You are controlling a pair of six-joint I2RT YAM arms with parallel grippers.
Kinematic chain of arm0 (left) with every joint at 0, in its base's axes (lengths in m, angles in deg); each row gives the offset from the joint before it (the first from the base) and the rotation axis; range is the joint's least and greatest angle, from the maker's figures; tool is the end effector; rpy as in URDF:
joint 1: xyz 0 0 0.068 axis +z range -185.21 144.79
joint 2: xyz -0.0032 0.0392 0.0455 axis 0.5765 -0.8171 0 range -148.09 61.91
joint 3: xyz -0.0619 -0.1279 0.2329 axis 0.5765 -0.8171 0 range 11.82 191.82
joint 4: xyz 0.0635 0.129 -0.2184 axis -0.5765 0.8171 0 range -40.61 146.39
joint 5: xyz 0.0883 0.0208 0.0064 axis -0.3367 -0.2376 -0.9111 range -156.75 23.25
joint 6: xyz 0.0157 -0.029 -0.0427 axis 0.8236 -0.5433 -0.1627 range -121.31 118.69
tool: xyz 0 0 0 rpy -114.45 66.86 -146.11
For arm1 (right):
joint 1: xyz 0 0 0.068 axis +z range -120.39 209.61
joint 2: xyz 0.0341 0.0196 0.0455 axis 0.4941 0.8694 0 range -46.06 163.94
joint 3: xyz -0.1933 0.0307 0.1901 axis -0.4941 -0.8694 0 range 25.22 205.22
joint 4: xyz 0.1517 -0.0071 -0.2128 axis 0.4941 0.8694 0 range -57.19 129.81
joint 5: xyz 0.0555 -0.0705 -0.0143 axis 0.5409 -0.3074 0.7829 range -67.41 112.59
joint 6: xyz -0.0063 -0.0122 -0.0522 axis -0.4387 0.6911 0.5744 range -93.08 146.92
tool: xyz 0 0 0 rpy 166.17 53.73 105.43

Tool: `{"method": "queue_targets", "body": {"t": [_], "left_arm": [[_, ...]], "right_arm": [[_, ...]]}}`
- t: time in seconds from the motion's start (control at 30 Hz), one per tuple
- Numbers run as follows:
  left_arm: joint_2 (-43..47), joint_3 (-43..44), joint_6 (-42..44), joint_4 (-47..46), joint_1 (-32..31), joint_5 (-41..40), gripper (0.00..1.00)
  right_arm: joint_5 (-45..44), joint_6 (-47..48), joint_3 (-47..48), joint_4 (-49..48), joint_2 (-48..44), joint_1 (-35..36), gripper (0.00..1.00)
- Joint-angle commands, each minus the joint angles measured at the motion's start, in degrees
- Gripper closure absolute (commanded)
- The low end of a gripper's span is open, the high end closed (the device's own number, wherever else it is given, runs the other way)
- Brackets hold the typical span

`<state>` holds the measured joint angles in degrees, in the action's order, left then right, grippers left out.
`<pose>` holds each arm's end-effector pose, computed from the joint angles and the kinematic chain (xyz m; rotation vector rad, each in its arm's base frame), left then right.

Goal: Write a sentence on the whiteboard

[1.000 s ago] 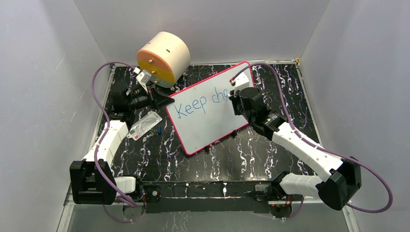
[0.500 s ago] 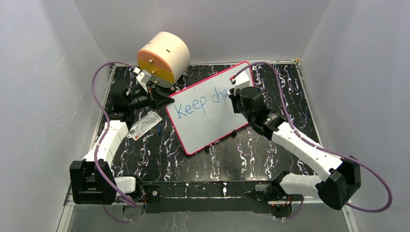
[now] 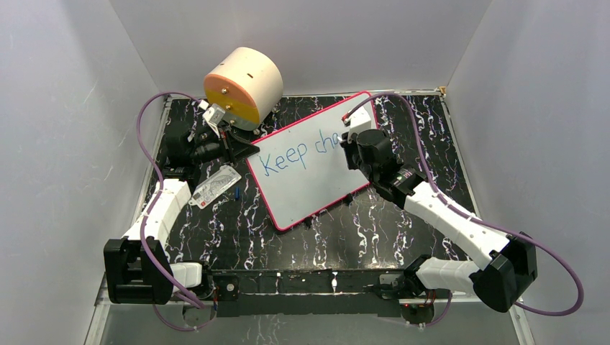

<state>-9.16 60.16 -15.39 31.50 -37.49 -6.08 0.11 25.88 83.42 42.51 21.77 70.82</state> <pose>0.2732 -0.0421 0.3162 0.6570 1.5962 -1.0795 0.2142 0.1694 0.3407 -0.3938 1.8422 0.1309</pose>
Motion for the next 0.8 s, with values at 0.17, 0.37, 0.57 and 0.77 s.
{"method": "queue_targets", "body": {"t": [0.17,0.37,0.57,0.77], "left_arm": [[-1.09,-0.79,6.26,3.58,-1.66,2.44,1.0],[-1.0,-0.79,6.26,3.65,-1.66,2.43,1.0],[-1.0,-0.81,6.25,3.65,-1.67,2.29,1.0],[-1.0,-0.79,6.35,3.73,-1.67,2.0,1.0]], "right_arm": [[0.29,0.15,-2.62,1.35,-2.25,-0.29,1.0],[-1.9,0.29,-2.77,0.75,-2.28,-0.36,1.0],[-2.59,0.76,-2.25,-1.07,-2.65,-0.59,1.0],[-2.36,0.95,-1.29,-2.06,-4.33,-0.86,1.0]]}}
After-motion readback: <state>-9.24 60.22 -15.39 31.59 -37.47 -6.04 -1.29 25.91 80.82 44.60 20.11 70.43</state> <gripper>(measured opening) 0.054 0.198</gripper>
